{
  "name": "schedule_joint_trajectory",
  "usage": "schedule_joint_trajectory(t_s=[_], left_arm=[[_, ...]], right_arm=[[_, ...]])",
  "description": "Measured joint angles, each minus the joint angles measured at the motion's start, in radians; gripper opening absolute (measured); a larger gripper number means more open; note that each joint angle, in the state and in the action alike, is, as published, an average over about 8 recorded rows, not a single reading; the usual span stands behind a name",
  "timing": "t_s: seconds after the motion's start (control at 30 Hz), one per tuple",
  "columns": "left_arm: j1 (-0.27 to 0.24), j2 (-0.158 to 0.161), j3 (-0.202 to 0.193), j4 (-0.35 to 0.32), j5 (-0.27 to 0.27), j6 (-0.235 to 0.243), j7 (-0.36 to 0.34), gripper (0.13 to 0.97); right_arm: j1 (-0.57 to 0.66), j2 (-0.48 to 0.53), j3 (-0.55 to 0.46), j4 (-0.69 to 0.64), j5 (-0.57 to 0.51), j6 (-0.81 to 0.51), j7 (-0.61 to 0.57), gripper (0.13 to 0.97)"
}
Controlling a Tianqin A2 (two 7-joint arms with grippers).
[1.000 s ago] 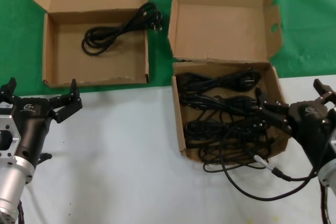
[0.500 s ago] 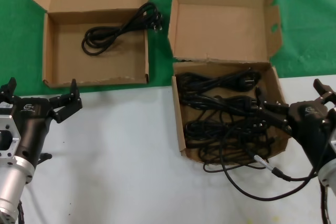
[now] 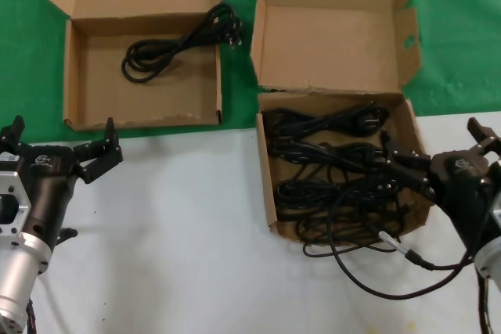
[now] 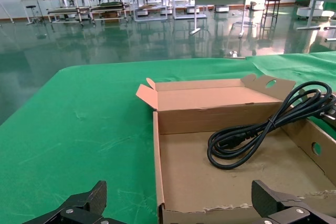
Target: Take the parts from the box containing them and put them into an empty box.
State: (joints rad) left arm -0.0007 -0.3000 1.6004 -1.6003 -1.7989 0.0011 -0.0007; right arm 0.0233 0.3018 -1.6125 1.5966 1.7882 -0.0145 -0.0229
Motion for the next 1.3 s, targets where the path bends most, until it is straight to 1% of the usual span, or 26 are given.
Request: schedule_joint_trajectory(t_s=[1.3], left_arm=[[0.0, 0.0, 0.0, 0.0, 0.0, 0.0, 0.0, 0.966]], right_arm=[[0.0, 0.0, 0.0, 0.0, 0.0, 0.0, 0.0, 0.966]])
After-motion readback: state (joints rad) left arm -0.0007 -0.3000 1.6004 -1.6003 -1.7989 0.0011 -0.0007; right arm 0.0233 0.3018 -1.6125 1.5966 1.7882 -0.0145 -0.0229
